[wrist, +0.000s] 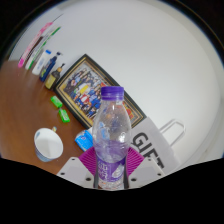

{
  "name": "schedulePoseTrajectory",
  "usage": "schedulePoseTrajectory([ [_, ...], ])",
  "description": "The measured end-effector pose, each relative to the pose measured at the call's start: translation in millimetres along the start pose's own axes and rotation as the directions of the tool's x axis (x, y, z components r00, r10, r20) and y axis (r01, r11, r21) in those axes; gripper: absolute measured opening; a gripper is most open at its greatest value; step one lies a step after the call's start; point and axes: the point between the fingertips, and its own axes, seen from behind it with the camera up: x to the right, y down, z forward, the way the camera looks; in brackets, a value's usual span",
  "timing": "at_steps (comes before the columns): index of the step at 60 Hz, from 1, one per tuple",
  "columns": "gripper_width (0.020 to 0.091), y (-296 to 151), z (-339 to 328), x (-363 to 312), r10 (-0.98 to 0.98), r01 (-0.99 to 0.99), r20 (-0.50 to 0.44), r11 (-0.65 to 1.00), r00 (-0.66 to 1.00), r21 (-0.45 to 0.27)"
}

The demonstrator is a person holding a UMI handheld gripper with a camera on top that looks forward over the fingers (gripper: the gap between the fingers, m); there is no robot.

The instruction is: Pour water

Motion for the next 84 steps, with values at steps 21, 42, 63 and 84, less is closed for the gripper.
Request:
schedulePoseTrajectory([
  [21, 0.0336, 57.6, 27.7, -47.3, 0.666, -0.666, 0.185, 0.743, 0.723, -0.072],
  [42, 0.0342, 97.8, 38.8, -85.5, 0.686, -0.688, 0.164, 0.724, 0.709, -0.055],
  [63, 0.064, 110.7, 31.7, -87.1, 0.711, -0.699, 0.076, 0.702, 0.699, -0.138],
  [84, 0.086, 101.4, -57.8, -74.0, 0.725, -0.703, -0.05, 0.646, 0.687, -0.296],
])
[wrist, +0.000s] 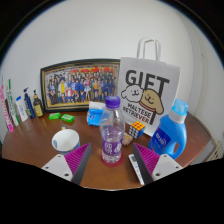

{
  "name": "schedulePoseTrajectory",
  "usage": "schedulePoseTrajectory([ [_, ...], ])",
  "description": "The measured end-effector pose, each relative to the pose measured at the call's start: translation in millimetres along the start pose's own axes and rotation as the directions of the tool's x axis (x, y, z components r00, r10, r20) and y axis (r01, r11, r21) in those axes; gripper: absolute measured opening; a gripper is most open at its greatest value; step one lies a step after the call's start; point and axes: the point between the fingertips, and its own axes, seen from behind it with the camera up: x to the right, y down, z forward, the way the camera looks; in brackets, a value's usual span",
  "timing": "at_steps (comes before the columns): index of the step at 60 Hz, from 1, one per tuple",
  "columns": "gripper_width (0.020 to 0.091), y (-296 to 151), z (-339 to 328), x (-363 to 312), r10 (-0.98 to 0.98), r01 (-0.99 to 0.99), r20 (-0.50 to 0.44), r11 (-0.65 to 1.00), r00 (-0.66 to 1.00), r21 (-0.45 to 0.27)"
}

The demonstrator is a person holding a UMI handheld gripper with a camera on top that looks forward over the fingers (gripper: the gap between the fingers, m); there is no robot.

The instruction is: Pour water

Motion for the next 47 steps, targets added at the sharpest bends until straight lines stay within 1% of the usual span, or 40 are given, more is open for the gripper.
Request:
schedulePoseTrajectory([
  [13, 0.0856, 8.7, -111.3, -35.1, -0.032, 0.028, -0.048, 0.997, 0.998, -0.075],
  [23, 0.0853, 16.2, -191.2, -76.6, -0.061, 0.055, -0.062, 0.995, 0.996, -0.088],
  [27, 0.0852, 18.0, -215.2, -93.0, -0.065, 0.059, -0.066, 0.995, 0.996, -0.082],
  [40, 0.0855, 28.1, -256.9, -122.3, -0.04, 0.034, -0.077, 0.997, 0.996, -0.07],
  [43, 0.0856, 28.7, -262.1, -122.5, -0.041, 0.035, -0.094, 0.997, 0.995, -0.063],
  [47, 0.0853, 32.8, -265.1, -120.5, -0.055, 0.048, -0.112, 0.996, 0.992, -0.07],
])
